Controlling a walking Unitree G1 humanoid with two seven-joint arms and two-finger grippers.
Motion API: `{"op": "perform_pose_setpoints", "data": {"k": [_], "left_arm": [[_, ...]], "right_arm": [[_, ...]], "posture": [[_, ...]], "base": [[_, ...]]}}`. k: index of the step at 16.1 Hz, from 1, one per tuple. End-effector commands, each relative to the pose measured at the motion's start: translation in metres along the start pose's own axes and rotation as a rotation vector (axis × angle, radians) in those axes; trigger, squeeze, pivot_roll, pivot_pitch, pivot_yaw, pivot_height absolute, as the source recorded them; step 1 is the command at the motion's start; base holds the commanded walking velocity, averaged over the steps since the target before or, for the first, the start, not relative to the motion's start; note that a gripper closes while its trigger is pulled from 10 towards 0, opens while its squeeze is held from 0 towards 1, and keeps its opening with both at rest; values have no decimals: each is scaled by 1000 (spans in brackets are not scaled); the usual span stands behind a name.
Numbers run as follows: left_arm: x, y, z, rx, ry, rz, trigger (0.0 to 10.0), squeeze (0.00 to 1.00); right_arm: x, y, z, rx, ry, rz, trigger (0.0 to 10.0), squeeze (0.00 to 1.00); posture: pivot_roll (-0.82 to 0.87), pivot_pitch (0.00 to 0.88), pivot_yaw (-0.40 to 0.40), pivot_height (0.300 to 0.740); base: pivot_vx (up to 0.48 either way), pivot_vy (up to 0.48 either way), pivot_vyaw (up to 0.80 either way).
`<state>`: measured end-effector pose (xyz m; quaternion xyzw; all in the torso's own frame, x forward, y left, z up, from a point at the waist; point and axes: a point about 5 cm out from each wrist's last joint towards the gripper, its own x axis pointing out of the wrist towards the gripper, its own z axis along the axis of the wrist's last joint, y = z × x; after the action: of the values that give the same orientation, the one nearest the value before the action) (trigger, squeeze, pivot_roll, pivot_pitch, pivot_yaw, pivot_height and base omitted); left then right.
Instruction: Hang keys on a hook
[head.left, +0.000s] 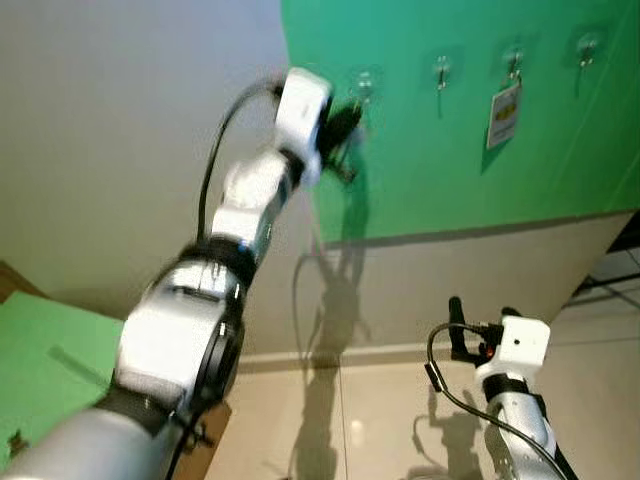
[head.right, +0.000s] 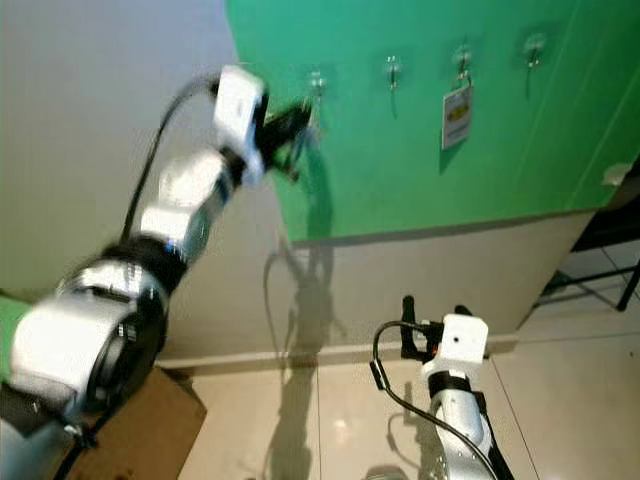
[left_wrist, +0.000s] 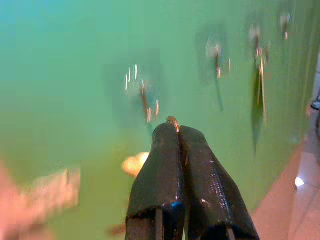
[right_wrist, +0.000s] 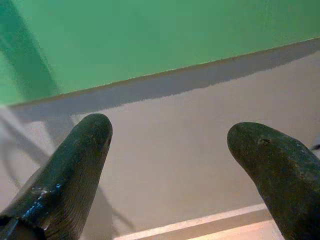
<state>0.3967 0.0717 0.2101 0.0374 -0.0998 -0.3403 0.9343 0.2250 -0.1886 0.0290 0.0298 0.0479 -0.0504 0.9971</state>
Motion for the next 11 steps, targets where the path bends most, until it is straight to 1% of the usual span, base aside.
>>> {"op": "perform_pose_setpoints", "data": {"k": [1,2,3,4,5,6,7,8,9,10,11], "left_arm": [[1,0,9,47,-45,-24,0,0],[0,-1,7,43,-48,-21,0,0],[-3,2,4,44,-42,12,0,0],[-7,2,-1,43,-46,27,0,0],[-18,1,-10,61,-50,39,0,0],[-20,1,-12,66,-48,45,0,0],[-41,5,-33,117,18,86,0,0],[-71,9,-61,141,125,130,0,0],[-98,7,-84,112,193,163,0,0],[-124,-7,-106,95,255,157,0,0],[-128,-20,-110,48,252,145,0,0]], "right_arm": [[1,17,12,33,-31,156,10000,0],[1,21,16,20,-37,219,10000,0],[0,21,21,-14,-37,279,10000,0],[1,12,23,-26,-38,257,10000,0],[3,1,25,-21,-43,203,10000,0],[4,0,25,-19,-45,195,10000,0],[3,-5,26,4,-48,124,10000,0],[0,-10,27,16,-50,56,10000,0],[-3,-13,26,14,-49,20,10000,0],[-5,-14,22,24,-39,-12,10000,0],[-5,-14,22,22,-39,-24,10000,0]], "posture": [[-266,0,156,740],[-266,0,154,740],[-267,0,152,740],[-271,0,155,740],[-268,0,161,740],[-268,0,161,740],[-253,0,178,740],[-235,0,180,740],[-231,0,180,740],[-223,0,177,740],[-217,0,173,740]], "base": [[0,0,0],[0,0,0],[0,0,0],[0,0,0],[0,0,0],[0,0,0],[0,0,0],[0,0,0],[0,0,0],[0,0,0],[0,0,0]]}}
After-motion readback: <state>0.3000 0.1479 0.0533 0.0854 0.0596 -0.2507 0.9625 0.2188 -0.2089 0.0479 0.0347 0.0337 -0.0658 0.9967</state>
